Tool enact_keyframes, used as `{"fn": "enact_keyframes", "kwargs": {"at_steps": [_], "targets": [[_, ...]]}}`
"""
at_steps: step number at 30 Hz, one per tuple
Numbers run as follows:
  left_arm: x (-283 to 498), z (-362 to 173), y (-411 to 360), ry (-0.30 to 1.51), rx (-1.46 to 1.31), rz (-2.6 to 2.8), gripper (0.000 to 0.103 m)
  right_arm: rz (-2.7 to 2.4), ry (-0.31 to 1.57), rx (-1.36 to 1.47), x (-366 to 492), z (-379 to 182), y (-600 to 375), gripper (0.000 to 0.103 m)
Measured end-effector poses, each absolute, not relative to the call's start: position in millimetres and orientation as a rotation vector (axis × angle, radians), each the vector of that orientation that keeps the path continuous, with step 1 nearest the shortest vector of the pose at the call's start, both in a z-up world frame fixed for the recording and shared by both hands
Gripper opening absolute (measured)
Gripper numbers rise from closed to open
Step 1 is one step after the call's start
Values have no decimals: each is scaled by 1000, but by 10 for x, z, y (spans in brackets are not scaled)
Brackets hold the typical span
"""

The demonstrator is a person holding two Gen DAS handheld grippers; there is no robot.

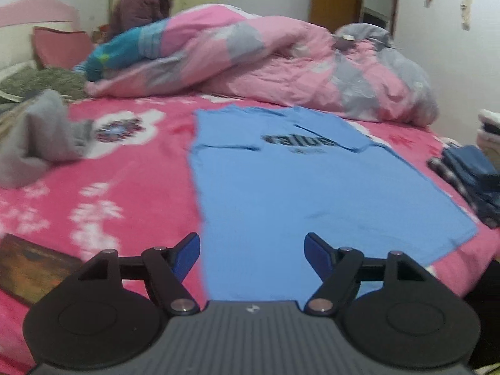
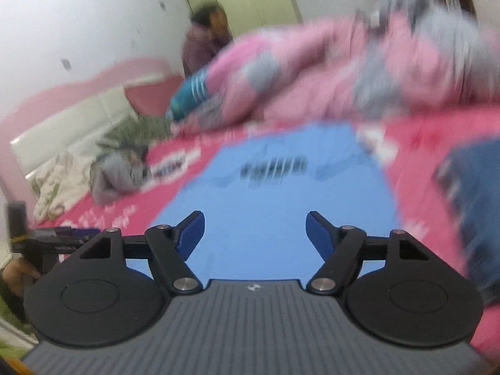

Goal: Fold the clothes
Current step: 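Move both open grippers back to the shirt hem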

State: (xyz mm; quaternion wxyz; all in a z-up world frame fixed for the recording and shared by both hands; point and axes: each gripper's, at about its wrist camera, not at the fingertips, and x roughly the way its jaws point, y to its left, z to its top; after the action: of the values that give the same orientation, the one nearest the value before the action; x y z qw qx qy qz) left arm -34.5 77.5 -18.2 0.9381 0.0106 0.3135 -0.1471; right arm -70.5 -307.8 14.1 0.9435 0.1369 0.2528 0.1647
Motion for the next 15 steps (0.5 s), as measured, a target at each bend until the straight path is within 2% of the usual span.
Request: {"fn": "enact_keyframes", "kwargs": {"at_steps": [8, 10, 15], "targets": [[-249, -739, 152, 708, 168, -269, 76, 185, 550, 37, -230, -610, -2436, 72], [-323, -790, 173, 685, 160, -256, 79, 155, 614, 2, -229, -800, -2421, 72], [-402, -759, 373, 707, 73, -272, 82, 170, 610, 17, -602, -824, -2516, 76]]}}
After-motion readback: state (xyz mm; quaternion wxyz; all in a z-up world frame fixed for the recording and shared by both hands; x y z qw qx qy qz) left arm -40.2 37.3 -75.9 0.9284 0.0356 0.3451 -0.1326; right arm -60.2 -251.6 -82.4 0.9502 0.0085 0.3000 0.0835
